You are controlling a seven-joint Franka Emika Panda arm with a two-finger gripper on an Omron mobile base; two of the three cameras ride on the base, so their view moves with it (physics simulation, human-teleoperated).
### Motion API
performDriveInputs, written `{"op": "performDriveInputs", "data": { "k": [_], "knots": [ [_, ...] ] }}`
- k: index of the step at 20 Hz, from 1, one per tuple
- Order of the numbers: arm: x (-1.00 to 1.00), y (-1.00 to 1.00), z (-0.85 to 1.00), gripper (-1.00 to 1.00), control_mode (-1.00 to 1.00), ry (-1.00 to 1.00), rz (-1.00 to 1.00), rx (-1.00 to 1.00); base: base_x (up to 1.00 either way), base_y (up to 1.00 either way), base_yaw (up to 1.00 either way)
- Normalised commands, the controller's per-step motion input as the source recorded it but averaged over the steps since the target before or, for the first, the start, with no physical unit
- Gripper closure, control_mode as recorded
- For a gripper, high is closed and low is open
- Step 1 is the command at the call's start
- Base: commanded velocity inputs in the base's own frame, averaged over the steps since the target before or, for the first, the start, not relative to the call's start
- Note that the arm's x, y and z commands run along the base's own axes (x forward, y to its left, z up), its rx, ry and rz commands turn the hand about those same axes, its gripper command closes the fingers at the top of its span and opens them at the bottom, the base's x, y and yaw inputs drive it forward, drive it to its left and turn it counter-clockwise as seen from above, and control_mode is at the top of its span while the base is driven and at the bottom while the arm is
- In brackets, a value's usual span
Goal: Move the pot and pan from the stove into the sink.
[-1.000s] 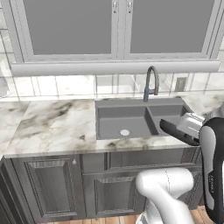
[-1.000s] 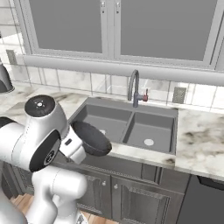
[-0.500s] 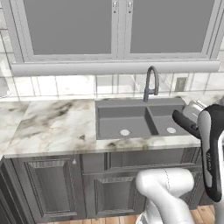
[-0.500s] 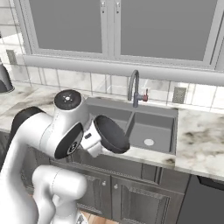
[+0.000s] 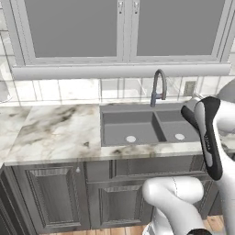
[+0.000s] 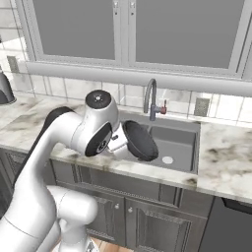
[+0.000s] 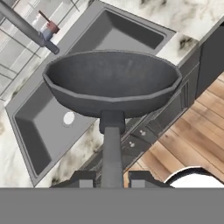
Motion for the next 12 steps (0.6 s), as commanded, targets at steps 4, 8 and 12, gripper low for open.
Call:
{"op": "performDriveInputs", "data": {
  "k": [4, 8, 12],
  "knots": [
    [0.42, -0.38, -0.11, 1.00, -1.00, 0.00, -0.02, 0.00, 0.00, 0.00, 0.00],
    [0.14, -0.32, -0.09, 1.00, -1.00, 0.00, 0.01, 0.00, 0.00, 0.00, 0.00],
    [0.00, 0.00, 0.00, 1.00, -1.00, 0.00, 0.00, 0.00, 0.00, 0.00, 0.00]
  ]
}}
